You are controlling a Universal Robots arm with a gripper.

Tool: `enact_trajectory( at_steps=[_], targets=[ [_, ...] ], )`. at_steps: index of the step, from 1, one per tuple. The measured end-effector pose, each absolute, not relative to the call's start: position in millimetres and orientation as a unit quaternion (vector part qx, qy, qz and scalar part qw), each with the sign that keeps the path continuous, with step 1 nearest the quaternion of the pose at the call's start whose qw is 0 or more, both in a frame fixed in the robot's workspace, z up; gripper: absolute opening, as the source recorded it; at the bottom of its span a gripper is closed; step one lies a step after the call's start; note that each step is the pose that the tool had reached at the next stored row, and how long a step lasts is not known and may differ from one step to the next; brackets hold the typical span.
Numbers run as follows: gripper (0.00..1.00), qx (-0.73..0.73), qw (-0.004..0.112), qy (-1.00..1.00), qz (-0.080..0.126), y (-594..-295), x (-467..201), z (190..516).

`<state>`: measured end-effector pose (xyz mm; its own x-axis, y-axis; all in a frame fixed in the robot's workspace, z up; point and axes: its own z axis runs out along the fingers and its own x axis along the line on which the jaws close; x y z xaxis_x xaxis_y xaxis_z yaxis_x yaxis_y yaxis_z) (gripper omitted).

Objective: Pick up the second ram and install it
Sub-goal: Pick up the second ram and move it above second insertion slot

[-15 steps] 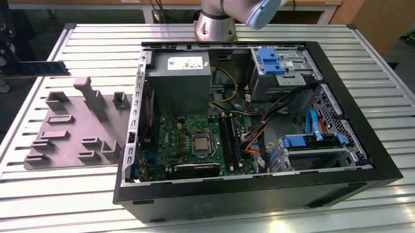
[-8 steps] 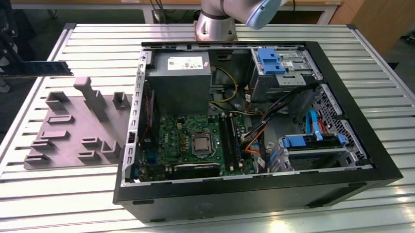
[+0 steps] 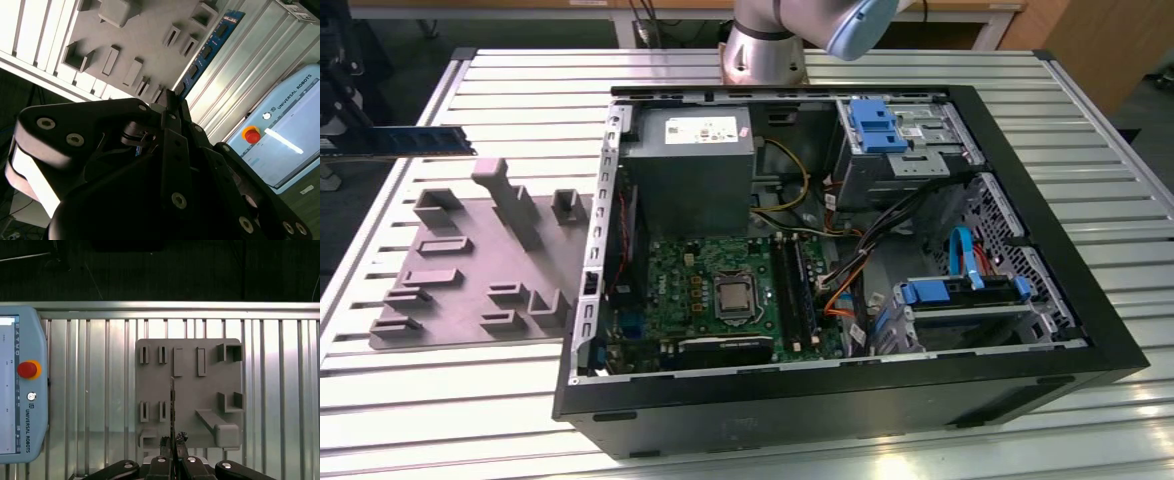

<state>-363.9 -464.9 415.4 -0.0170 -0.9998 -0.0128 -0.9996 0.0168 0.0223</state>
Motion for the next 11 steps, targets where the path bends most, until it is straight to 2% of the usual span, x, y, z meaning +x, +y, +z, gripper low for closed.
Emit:
enact_trajectory(
  at_steps=[11],
  targets=[
    [0.14,0.701,0.003,-0.713,-0.012,-464.9,-357.3,415.3]
  ],
)
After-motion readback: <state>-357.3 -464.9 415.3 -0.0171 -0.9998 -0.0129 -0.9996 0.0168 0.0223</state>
